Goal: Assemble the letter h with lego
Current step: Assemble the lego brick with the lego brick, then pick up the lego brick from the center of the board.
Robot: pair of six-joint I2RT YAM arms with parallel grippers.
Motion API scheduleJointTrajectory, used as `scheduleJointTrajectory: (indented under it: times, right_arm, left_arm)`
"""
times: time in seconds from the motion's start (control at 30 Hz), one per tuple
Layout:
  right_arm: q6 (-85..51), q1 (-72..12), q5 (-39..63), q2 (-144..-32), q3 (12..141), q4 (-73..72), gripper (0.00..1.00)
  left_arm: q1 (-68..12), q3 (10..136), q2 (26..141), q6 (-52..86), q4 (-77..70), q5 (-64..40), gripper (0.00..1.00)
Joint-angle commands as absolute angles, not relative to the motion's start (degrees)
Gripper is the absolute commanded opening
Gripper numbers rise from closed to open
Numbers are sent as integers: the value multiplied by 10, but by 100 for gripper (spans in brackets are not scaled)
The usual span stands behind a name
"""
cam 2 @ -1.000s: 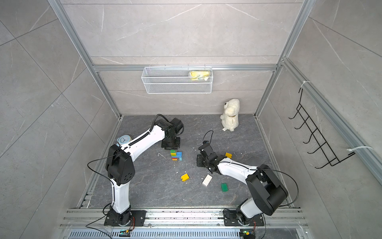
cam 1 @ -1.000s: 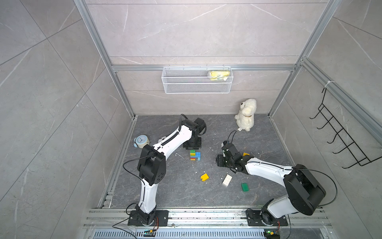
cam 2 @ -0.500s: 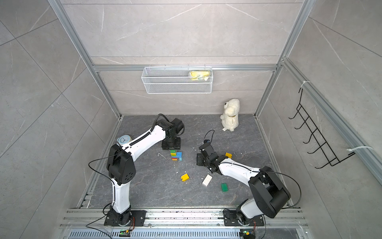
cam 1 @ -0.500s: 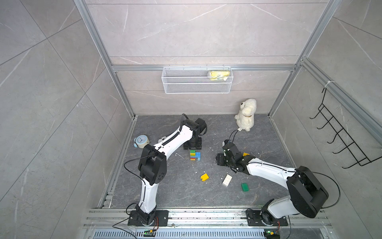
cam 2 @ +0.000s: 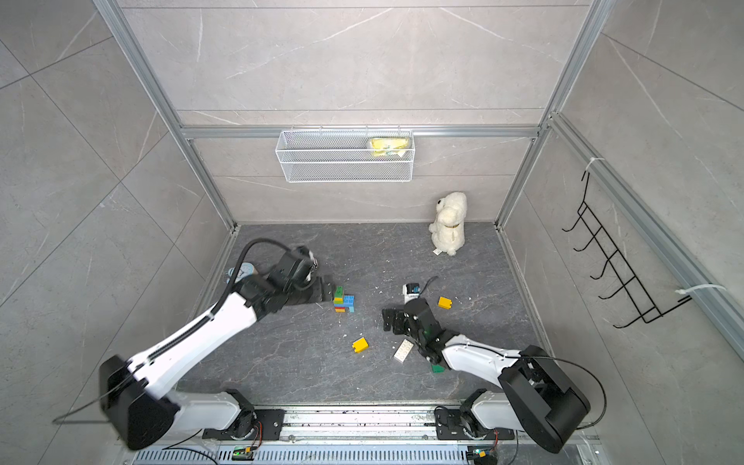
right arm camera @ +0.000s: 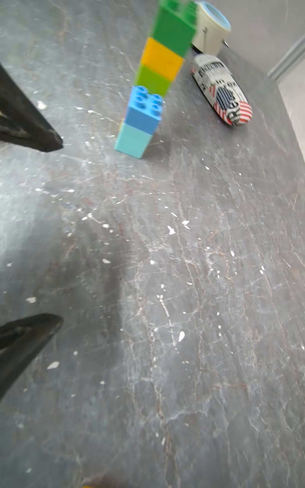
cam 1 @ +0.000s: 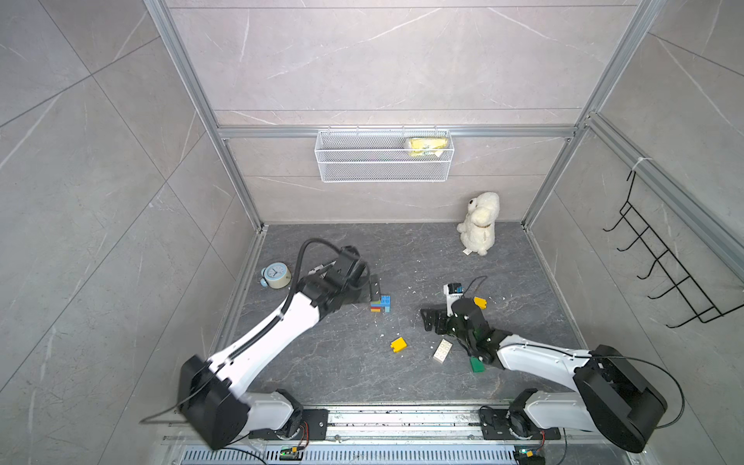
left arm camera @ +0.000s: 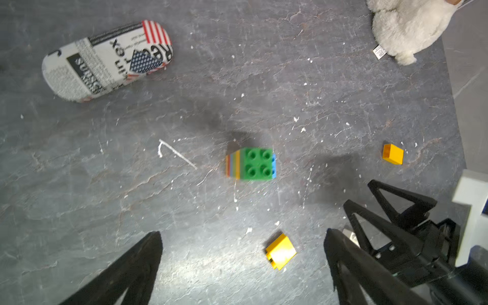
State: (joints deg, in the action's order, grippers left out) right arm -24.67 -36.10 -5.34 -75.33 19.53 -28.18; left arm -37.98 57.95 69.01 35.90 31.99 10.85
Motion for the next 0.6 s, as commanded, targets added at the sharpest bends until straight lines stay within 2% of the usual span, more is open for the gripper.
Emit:
scheduleJointTrajectory:
  times: [0.0, 0.1, 0.17, 0.43, 0.57]
  right_arm:
    - [-146, -362, 49, -754, 153, -513, 100]
    - [-88, -354, 140, -783, 228, -395, 100]
    - [-61, -345, 212, -827, 258, -406, 96]
    - [-13, -335, 353, -1013, 378, -465, 91]
    - [30, -333, 381, -1044, 439, -391, 89]
  left_arm:
    - [-378, 428, 621, 367, 115, 184, 99]
    - [-378, 327, 565, 368, 51, 246, 100]
    - [-377, 278, 539, 349, 3, 254, 99]
    - [-376, 261, 455, 293, 27, 267, 99]
    - [-375, 253, 422, 291, 30, 267, 100]
